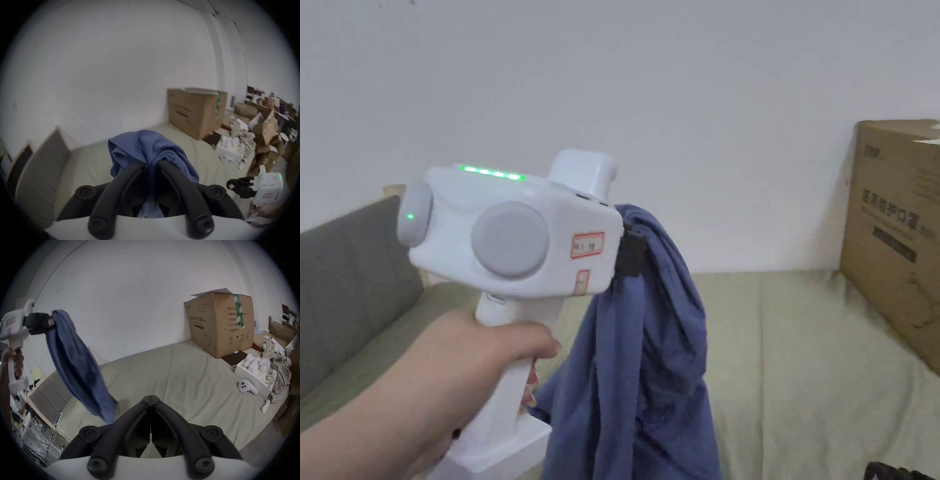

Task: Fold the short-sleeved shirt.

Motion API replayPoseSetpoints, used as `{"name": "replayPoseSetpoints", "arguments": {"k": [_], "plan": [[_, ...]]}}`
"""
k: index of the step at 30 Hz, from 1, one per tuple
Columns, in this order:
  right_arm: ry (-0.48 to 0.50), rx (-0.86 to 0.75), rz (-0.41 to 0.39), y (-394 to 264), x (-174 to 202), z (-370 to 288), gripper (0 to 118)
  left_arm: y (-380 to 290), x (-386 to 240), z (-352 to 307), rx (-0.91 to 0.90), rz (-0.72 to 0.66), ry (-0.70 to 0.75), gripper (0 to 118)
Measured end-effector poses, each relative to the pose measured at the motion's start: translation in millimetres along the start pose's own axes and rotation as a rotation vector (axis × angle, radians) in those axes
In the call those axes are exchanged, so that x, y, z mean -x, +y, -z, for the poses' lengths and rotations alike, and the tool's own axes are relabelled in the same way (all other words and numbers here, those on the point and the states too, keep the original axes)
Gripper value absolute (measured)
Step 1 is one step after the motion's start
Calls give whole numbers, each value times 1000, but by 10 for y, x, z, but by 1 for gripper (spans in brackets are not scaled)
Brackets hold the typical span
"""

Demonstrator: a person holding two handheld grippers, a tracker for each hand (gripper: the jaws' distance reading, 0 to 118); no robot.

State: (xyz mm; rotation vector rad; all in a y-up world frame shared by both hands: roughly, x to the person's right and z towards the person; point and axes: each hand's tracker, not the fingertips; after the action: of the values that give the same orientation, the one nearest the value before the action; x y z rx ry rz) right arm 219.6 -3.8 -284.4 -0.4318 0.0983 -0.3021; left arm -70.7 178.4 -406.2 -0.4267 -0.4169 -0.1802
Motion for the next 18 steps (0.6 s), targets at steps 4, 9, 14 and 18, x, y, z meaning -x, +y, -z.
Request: {"name": "replayPoseSetpoints", "arguments": {"k": [4,9,14,18], "plan": [[-51,24,37,-71,-287,3,0,-687,-358,1028,284,-140,-202,7],[-103,91,87,-247,-552,99,0,-1995,-468,2087,681,-473,-294,14],[-106,159,111,-463,-659,232,0,-2762,-357,2374,781,-657,-182,105],[-96,195,112,-539,-627,315,0,-2588,-153,2169,726,-744,-194,105]]}}
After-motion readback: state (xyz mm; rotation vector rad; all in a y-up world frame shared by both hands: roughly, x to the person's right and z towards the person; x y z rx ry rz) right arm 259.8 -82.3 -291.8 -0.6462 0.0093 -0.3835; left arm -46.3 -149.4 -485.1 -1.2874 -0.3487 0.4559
